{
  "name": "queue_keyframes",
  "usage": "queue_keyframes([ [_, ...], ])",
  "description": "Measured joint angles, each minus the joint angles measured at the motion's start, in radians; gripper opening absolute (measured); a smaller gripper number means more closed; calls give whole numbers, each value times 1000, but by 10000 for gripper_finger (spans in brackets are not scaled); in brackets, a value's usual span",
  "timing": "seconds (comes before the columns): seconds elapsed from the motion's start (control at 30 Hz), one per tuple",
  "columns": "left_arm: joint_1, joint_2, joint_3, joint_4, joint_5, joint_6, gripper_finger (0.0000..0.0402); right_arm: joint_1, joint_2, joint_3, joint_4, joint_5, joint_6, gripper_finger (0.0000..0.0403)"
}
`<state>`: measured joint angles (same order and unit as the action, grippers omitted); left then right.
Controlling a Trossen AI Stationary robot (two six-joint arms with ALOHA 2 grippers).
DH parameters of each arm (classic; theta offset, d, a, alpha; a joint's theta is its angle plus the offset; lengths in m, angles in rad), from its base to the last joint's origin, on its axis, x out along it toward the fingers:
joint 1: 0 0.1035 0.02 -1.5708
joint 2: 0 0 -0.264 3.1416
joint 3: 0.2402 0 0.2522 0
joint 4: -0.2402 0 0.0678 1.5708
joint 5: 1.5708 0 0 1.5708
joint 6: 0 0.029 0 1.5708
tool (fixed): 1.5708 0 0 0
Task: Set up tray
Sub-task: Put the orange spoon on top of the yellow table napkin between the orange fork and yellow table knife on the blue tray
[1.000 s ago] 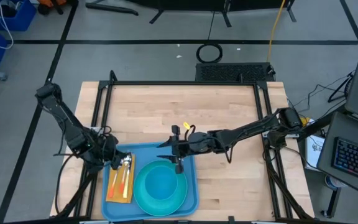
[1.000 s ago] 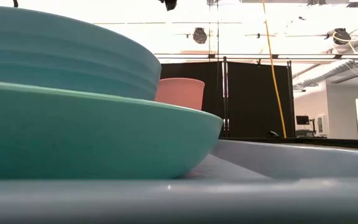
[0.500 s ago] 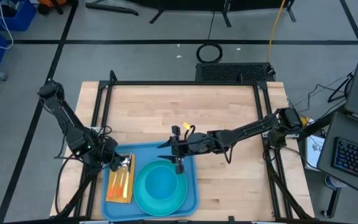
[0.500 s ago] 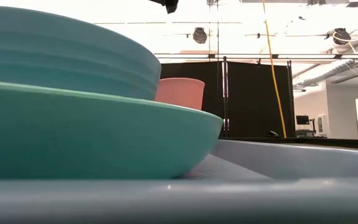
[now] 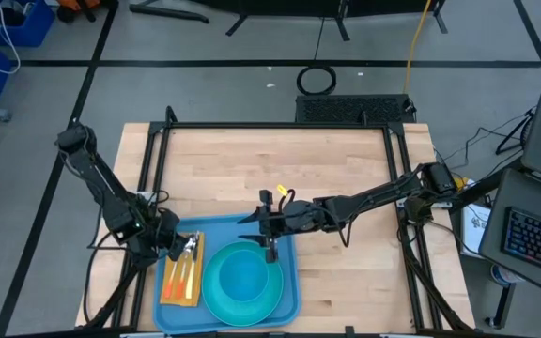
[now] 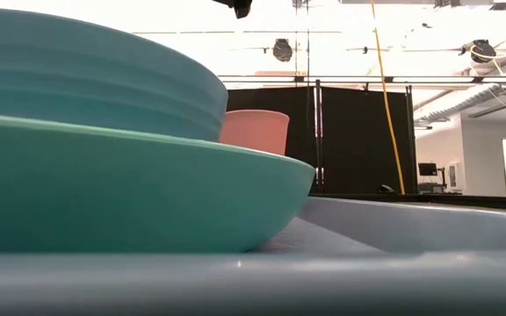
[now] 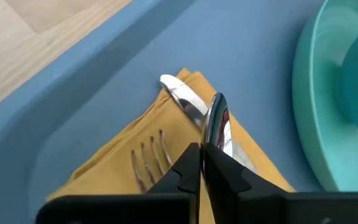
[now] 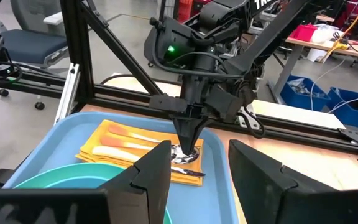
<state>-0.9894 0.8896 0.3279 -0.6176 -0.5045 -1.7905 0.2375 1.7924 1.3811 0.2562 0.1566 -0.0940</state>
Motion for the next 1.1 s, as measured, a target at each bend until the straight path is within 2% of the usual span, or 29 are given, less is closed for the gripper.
queue_keyframes([
  [0.13,1,16,0,30,-1,4,6,0,0,0,0,0,0,153],
  [0.43,0,20,0,30,-11,12,34,0,1,0,0,0,0,153],
  [0.8,0,20,0,38,-19,8,8,0,1,0,0,0,0,153],
  [1.1,0,20,0,39,-11,3,61,0,1,0,0,0,0,153],
])
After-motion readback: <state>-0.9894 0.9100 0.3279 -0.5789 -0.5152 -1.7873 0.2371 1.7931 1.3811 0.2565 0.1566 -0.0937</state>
